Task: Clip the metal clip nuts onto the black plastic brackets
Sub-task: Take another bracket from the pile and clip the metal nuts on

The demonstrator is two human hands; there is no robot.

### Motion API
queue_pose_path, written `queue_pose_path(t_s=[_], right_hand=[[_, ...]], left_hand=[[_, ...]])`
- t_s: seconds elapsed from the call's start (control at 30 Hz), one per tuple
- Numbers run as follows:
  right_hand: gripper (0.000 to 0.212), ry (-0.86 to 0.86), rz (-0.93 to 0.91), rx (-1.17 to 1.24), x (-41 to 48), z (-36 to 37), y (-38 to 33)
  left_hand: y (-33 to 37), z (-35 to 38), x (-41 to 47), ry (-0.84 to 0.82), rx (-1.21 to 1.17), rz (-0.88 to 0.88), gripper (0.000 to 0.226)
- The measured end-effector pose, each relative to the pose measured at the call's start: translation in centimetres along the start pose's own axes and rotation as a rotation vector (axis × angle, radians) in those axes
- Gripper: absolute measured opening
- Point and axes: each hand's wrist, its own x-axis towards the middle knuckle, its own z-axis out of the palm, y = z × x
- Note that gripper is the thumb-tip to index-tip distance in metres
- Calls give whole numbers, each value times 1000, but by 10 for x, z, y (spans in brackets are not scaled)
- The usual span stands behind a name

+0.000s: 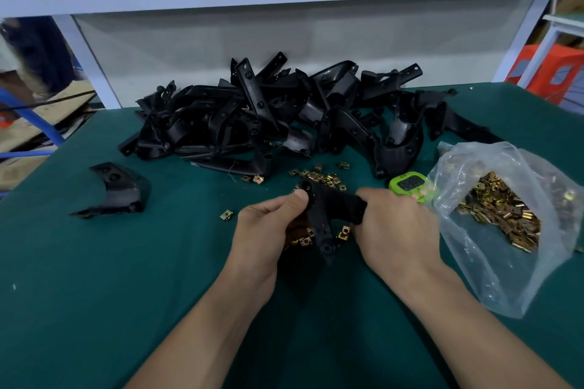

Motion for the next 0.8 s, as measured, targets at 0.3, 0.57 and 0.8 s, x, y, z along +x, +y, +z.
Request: queue_pose_path(t_s=[0.3,0.57,0.8], right_hand=[[31,26,-40,-47,-2,-8,-3],[33,47,-73,-27,-5,-3,-5],[32,18,-49,-15,-7,3,-3]], left_hand=[[-5,2,-9,122,604,276,18],[-11,18,-21,257,769,364,34],[-11,13,-18,209,805,462,33]])
